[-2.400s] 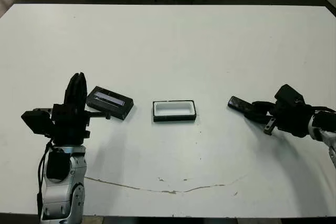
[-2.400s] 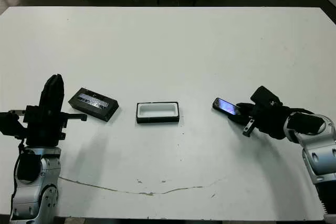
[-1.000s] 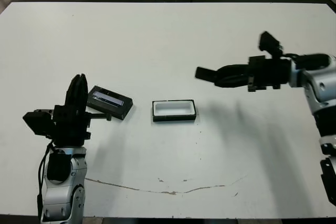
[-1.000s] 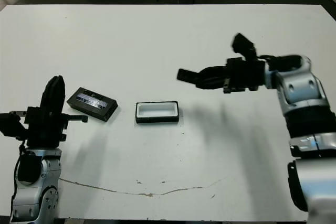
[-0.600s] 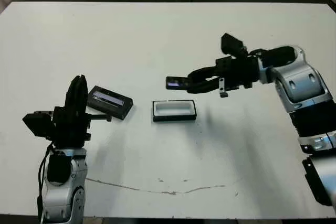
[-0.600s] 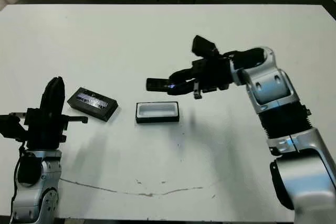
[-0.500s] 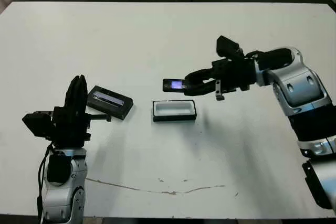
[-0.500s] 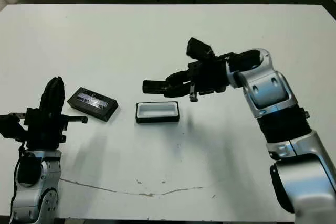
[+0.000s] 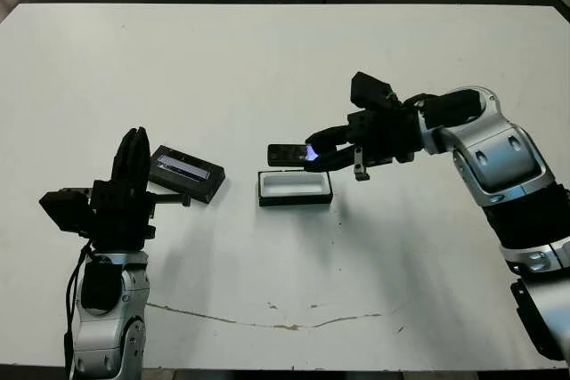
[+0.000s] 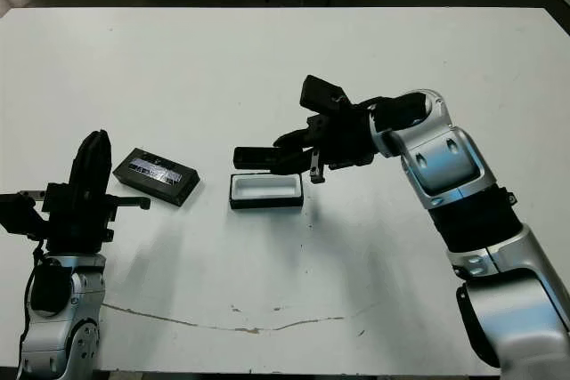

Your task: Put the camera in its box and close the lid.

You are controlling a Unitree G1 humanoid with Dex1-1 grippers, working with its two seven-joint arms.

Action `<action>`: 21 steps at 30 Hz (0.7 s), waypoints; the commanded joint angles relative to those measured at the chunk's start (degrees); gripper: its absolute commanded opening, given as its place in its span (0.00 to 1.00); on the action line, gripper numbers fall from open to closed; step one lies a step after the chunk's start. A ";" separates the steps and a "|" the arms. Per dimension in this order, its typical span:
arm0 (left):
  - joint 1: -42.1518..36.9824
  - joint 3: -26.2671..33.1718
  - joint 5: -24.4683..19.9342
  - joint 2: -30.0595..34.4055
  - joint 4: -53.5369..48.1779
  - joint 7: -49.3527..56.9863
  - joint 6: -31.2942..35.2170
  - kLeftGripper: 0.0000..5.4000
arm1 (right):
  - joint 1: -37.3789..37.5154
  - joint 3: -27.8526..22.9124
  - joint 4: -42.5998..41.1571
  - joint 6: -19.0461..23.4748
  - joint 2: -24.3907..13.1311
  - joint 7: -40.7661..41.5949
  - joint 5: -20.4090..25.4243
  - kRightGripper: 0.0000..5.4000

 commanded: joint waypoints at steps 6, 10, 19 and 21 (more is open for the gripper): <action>1.25 -0.18 0.35 -0.37 0.24 0.88 1.15 0.00 | -1.17 2.02 2.83 -1.18 -0.25 1.38 -0.72 0.07; 1.24 -0.36 0.42 -0.59 0.49 1.06 0.85 0.00 | -1.29 2.83 3.98 -2.46 0.05 1.93 -1.06 0.07; 1.09 -0.55 0.33 -0.54 1.17 0.48 0.25 0.00 | -1.75 4.82 5.50 -5.29 0.70 2.57 -3.18 0.07; 1.12 -0.63 0.14 -0.65 1.23 0.40 0.43 0.00 | -1.87 5.33 5.49 -5.47 0.96 2.42 -4.00 0.07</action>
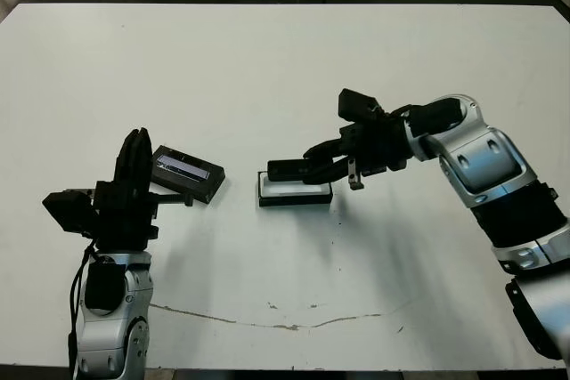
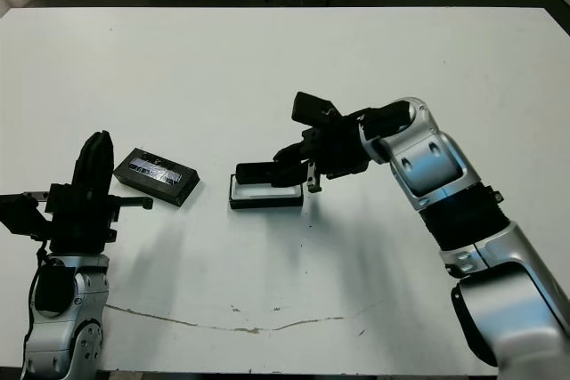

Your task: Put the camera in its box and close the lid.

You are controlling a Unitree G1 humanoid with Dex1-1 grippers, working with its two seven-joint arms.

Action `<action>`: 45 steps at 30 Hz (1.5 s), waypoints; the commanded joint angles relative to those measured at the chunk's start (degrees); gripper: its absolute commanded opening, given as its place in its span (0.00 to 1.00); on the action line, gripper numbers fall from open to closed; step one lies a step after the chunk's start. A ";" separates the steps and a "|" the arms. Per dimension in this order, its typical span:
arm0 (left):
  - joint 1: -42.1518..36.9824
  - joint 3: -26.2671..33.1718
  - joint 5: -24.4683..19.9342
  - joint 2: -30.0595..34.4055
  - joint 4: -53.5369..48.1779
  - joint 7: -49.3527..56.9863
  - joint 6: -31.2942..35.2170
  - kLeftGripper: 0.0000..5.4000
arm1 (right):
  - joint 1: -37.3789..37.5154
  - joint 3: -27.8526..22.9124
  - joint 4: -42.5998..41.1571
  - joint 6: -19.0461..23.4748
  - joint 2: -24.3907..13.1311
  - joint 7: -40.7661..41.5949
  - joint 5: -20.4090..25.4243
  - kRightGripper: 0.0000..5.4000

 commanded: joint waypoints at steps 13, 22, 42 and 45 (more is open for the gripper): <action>1.13 -0.39 0.77 -0.09 1.63 -0.05 -0.57 0.00 | -1.74 2.14 4.55 -2.65 1.94 -0.80 -4.70 0.07; 1.19 -0.48 0.47 -0.03 1.33 -0.22 -0.18 0.00 | -2.43 2.14 5.68 -3.36 2.71 -0.41 -5.70 0.07; 1.41 -0.35 0.57 -0.50 1.04 0.32 0.02 0.00 | -2.68 3.73 8.07 -5.46 3.96 2.18 -7.65 0.07; 1.44 -0.34 0.72 -0.45 0.95 0.39 0.25 0.00 | -2.65 3.94 8.30 -5.41 3.95 2.58 -7.90 0.07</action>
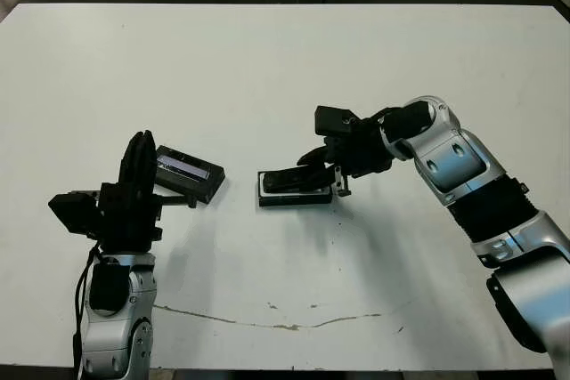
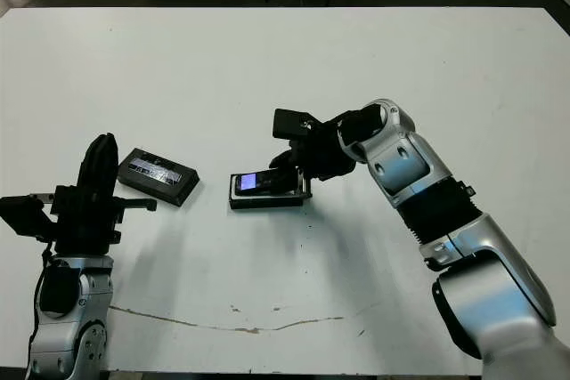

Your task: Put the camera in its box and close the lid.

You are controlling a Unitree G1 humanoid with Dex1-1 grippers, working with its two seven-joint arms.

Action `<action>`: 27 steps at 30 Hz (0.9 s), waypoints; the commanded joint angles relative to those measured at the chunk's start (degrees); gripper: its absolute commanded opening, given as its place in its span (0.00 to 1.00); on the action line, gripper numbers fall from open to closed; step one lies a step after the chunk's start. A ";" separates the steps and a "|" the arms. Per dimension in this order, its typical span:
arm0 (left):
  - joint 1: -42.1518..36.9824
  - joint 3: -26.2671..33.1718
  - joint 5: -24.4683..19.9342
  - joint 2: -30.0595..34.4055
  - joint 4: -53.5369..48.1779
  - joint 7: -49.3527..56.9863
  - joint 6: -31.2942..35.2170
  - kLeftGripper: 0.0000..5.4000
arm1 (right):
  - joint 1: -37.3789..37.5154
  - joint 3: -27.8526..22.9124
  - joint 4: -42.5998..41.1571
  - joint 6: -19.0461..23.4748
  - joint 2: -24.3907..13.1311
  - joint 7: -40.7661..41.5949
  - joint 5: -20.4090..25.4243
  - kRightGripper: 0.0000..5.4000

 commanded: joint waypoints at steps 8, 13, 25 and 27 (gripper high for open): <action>1.35 0.23 0.22 0.22 0.35 0.22 0.58 0.00 | -0.16 0.74 0.57 -0.74 -0.07 0.92 -1.10 0.07; 1.37 0.25 0.18 0.13 0.29 0.36 0.90 0.00 | -0.10 1.05 -0.16 -0.55 -0.01 0.76 -1.48 0.07; 1.93 0.04 0.66 -0.07 -0.21 0.67 0.75 0.00 | -0.46 2.30 0.12 2.59 2.17 0.82 -1.31 0.07; 1.90 0.09 0.23 0.02 -0.11 0.29 0.60 0.00 | -0.50 2.46 0.25 2.32 2.39 0.86 -1.31 0.07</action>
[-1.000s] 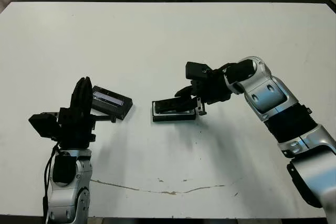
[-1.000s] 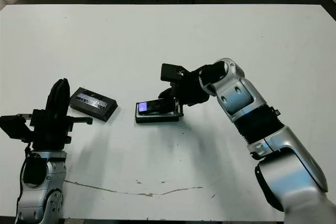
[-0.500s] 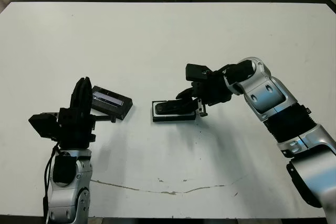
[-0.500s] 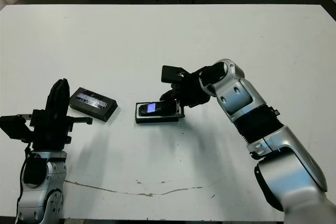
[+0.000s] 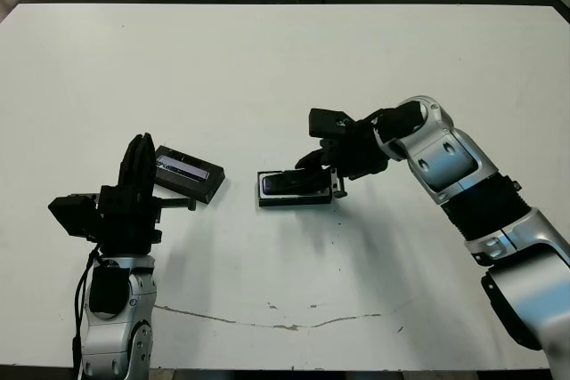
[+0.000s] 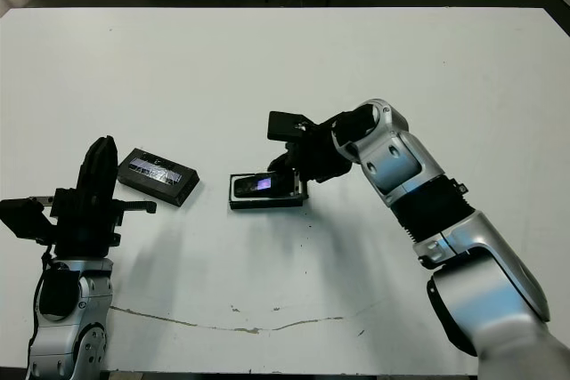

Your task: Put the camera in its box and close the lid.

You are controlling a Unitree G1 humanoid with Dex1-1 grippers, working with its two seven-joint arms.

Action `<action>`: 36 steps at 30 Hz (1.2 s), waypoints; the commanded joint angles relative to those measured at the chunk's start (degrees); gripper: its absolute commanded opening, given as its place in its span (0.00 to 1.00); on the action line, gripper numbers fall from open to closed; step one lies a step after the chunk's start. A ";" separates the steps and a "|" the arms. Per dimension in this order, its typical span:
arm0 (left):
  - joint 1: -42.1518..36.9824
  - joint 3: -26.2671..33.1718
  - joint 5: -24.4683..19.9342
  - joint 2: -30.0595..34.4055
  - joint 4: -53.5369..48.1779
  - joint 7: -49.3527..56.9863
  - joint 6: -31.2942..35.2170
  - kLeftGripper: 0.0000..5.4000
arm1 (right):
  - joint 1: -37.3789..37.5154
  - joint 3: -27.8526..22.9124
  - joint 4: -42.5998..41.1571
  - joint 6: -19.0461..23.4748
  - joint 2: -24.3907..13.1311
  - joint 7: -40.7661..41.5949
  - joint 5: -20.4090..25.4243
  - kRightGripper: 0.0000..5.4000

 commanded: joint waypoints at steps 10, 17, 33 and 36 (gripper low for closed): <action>1.07 0.49 0.06 0.68 0.00 0.00 0.95 0.00 | 0.40 2.03 0.24 -1.29 1.65 -0.29 -1.67 0.07; 0.92 0.61 -0.13 0.78 -0.01 -0.09 1.14 0.00 | -0.56 3.18 0.80 -1.35 1.68 1.24 -2.15 0.07; 0.28 0.55 0.27 0.71 0.57 -0.19 0.95 0.00 | -2.55 5.08 1.82 -5.80 0.84 3.17 -5.73 0.54; 0.35 0.52 0.41 0.58 0.44 0.01 0.98 0.00 | -2.61 5.06 1.96 -6.04 0.87 3.43 -5.84 0.65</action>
